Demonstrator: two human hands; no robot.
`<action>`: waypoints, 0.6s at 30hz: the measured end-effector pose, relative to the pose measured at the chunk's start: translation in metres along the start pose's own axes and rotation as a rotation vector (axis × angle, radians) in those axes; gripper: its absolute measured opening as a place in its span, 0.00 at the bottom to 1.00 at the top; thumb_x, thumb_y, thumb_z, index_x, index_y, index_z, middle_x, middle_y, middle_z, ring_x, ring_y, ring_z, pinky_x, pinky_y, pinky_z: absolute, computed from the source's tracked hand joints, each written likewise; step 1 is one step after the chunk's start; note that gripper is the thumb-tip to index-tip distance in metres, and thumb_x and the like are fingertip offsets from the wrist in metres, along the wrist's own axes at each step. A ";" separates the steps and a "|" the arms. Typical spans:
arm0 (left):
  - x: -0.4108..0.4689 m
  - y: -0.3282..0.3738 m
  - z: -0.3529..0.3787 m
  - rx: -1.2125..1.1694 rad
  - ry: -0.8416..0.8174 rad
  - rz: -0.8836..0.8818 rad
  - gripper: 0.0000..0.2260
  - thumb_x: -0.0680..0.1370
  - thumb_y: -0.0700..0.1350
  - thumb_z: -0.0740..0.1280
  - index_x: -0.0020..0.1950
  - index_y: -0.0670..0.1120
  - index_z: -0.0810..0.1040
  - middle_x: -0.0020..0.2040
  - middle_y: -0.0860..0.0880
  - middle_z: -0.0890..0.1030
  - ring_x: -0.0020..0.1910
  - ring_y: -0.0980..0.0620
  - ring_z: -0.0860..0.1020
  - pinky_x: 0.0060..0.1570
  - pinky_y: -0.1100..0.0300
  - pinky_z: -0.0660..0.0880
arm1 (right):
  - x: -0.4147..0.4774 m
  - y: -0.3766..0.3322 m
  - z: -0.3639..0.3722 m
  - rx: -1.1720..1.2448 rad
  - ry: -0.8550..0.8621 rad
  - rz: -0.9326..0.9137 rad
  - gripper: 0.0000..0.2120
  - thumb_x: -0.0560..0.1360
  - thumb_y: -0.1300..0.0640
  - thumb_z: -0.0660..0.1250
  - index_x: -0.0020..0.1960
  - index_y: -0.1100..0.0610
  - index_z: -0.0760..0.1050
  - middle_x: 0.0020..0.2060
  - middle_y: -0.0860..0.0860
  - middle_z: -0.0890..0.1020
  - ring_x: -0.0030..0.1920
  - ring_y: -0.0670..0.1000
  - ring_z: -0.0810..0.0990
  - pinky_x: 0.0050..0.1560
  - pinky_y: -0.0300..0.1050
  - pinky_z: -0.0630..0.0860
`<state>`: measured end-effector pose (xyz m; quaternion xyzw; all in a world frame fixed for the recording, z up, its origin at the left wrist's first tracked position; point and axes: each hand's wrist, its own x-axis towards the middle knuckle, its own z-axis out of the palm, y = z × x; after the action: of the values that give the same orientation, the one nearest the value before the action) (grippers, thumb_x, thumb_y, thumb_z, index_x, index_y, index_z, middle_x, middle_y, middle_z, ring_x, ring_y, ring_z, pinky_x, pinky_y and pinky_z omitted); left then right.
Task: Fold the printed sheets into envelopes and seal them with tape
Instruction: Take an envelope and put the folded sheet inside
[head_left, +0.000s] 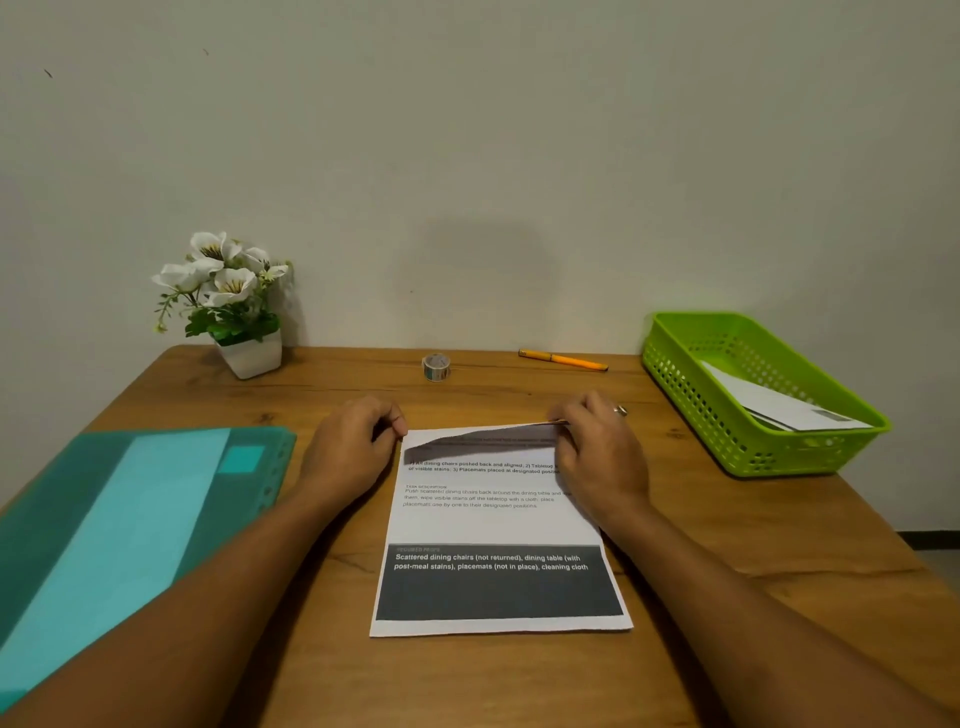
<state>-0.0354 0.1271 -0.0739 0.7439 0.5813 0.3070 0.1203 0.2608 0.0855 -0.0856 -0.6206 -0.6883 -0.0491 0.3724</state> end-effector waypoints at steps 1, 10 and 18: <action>0.000 0.000 0.000 -0.001 0.010 -0.001 0.11 0.79 0.40 0.68 0.43 0.56 0.77 0.45 0.60 0.80 0.47 0.56 0.78 0.46 0.51 0.79 | 0.000 -0.001 0.000 -0.011 -0.027 -0.011 0.12 0.75 0.65 0.68 0.51 0.50 0.81 0.48 0.46 0.77 0.49 0.50 0.74 0.39 0.43 0.65; -0.011 0.003 -0.005 -0.259 -0.012 0.020 0.23 0.84 0.61 0.51 0.63 0.52 0.81 0.50 0.58 0.84 0.52 0.59 0.81 0.52 0.53 0.77 | 0.000 -0.008 0.001 -0.085 -0.165 -0.092 0.10 0.76 0.59 0.69 0.55 0.51 0.84 0.49 0.46 0.79 0.47 0.52 0.78 0.39 0.42 0.65; -0.010 0.003 -0.002 -0.172 -0.110 0.054 0.18 0.75 0.64 0.65 0.58 0.57 0.84 0.54 0.62 0.83 0.53 0.62 0.78 0.53 0.53 0.79 | -0.002 -0.009 0.000 -0.123 -0.144 -0.026 0.09 0.74 0.63 0.70 0.50 0.51 0.79 0.47 0.47 0.79 0.41 0.55 0.79 0.35 0.44 0.64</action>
<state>-0.0361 0.1161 -0.0739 0.7620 0.5248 0.3178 0.2071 0.2524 0.0818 -0.0830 -0.6354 -0.7168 -0.0513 0.2826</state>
